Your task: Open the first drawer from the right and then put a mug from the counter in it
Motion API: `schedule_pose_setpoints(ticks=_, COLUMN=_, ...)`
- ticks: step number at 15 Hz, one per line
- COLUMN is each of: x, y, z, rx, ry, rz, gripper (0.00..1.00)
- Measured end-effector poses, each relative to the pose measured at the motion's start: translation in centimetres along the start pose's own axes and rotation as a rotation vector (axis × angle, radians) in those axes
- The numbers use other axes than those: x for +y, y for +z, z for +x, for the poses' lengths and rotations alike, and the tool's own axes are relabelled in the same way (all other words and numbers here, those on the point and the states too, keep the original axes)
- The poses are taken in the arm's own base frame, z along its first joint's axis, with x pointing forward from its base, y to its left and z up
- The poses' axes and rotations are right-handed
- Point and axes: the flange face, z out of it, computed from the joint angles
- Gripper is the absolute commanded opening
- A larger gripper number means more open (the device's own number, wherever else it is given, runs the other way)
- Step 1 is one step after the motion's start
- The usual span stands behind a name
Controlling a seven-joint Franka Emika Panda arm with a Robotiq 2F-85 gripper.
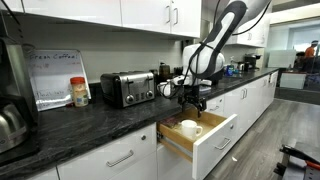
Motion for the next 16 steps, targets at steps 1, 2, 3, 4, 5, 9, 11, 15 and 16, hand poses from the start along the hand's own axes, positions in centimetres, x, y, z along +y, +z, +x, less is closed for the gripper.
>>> schedule_pose_setpoints(ticks=1, x=0.3, y=-0.9, z=-0.2, rx=-0.004, ry=-0.001, rz=0.001, gripper=1.00)
schedule_pose_setpoints(ticks=2, x=0.5, y=-1.8, z=-0.4, rx=-0.005, ry=0.003, rz=0.001, gripper=1.00)
schedule_pose_setpoints(ticks=3, x=0.7, y=-2.7, z=-0.5, rx=-0.006, ry=0.007, rz=0.002, gripper=1.00)
schedule_pose_setpoints(ticks=4, x=1.0, y=-3.6, z=-0.6, rx=-0.005, ry=0.012, rz=0.001, gripper=1.00)
schedule_pose_setpoints(ticks=5, x=1.2, y=-4.4, z=-0.7, rx=-0.002, ry=0.016, rz=0.000, gripper=1.00)
schedule_pose_setpoints(ticks=9, x=2.0, y=-7.6, z=-0.9, rx=0.018, ry=0.057, rz=-0.018, gripper=1.00)
schedule_pose_setpoints(ticks=11, x=2.5, y=-9.1, z=-1.1, rx=0.027, ry=0.086, rz=-0.040, gripper=1.00)
schedule_pose_setpoints(ticks=15, x=3.2, y=-11.5, z=-1.7, rx=0.025, ry=0.172, rz=-0.084, gripper=1.00)
schedule_pose_setpoints(ticks=16, x=3.3, y=-11.9, z=-1.9, rx=0.022, ry=0.201, rz=-0.091, gripper=1.00)
